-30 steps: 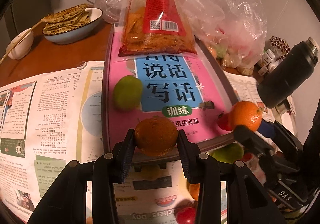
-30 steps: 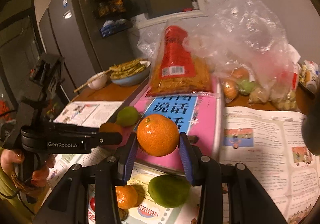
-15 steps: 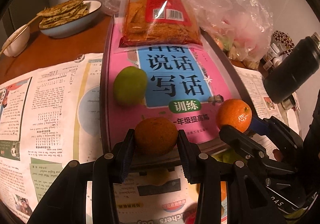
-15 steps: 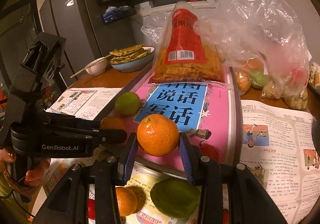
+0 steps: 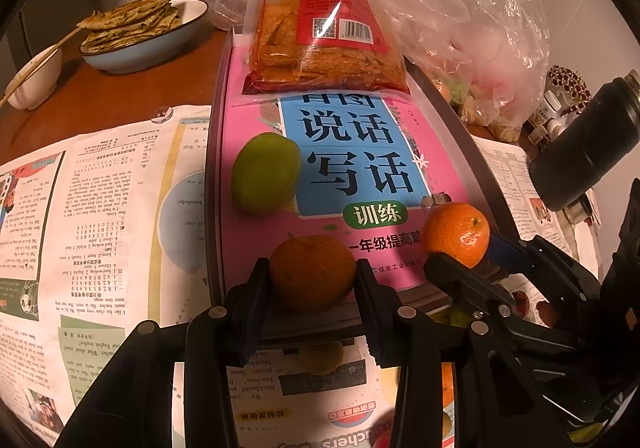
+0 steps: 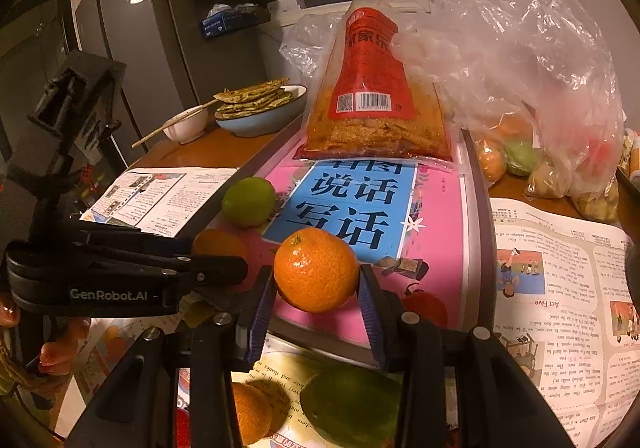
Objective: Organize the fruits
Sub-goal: 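Lower the mandarin onto the pink book with the right tool while the left tool holds the kiwi, then open the left tool to release the kiwi on the book while the right tool releases the mandarin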
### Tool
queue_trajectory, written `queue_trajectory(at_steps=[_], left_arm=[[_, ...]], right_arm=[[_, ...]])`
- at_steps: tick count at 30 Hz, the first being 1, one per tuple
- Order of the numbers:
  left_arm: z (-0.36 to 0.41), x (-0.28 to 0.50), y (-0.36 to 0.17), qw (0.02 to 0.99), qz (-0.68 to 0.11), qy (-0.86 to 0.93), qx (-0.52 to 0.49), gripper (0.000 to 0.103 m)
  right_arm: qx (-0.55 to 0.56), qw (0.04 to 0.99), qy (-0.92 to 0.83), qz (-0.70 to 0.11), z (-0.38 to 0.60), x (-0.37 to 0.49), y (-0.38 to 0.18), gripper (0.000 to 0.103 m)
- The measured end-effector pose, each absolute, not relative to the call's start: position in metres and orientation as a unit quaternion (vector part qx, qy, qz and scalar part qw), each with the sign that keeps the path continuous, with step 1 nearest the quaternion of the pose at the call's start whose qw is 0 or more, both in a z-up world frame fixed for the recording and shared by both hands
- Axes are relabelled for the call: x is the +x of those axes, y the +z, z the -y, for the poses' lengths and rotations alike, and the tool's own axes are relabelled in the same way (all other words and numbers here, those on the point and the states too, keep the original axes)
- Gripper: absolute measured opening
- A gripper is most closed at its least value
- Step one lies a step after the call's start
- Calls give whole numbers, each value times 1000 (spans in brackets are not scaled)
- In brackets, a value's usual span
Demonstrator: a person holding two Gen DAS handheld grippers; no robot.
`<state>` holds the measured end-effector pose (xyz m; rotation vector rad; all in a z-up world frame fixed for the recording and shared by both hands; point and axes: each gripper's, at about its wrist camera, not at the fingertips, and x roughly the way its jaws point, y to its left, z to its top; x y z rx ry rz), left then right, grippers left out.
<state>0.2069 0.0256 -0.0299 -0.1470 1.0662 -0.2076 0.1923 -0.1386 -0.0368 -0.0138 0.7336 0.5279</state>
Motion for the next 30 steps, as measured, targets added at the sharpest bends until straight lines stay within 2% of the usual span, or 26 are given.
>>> queue_trajectory(at_steps=[30], left_arm=[[-26, 205, -30, 859, -499, -93, -66, 44]], right_arm=[[-9, 902, 234, -362, 143, 192, -44, 45]])
